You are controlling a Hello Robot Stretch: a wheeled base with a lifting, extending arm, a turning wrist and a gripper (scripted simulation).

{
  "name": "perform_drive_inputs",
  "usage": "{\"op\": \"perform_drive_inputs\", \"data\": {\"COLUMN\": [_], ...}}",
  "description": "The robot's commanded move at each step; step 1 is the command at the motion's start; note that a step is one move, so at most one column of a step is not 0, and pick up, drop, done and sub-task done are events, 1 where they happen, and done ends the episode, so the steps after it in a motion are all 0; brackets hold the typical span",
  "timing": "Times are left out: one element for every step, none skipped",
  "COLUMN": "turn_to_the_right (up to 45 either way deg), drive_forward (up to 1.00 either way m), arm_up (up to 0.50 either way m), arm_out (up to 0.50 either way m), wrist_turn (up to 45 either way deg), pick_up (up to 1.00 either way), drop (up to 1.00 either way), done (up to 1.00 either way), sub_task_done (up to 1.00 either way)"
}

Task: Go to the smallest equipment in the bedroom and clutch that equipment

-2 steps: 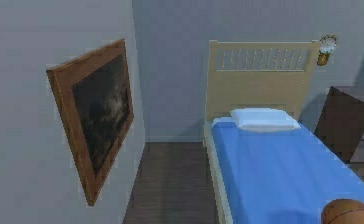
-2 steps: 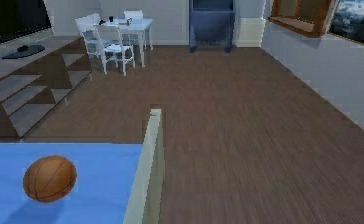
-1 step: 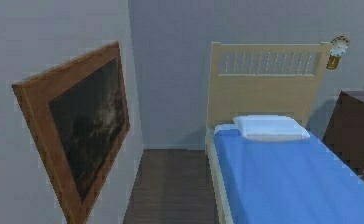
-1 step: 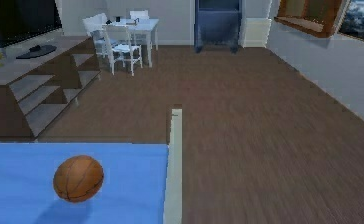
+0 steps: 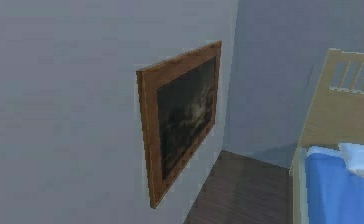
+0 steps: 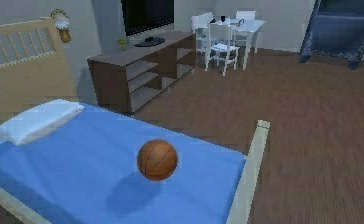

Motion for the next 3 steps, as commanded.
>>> {"op": "perform_drive_inputs", "data": {"turn_to_the_right": [0.0, 0.0, 0.0], "drive_forward": [0.0, 0.0, 0.0], "arm_up": [0.5, 0.16, 0.0], "arm_out": [0.0, 0.0, 0.48], "wrist_turn": [0.0, 0.0, 0.0], "pick_up": [0.0, 0.0, 0.0], "drop": [0.0, 0.0, 0.0], "done": [0.0, 0.0, 0.0], "sub_task_done": [0.0, 0.0, 0.0]}}
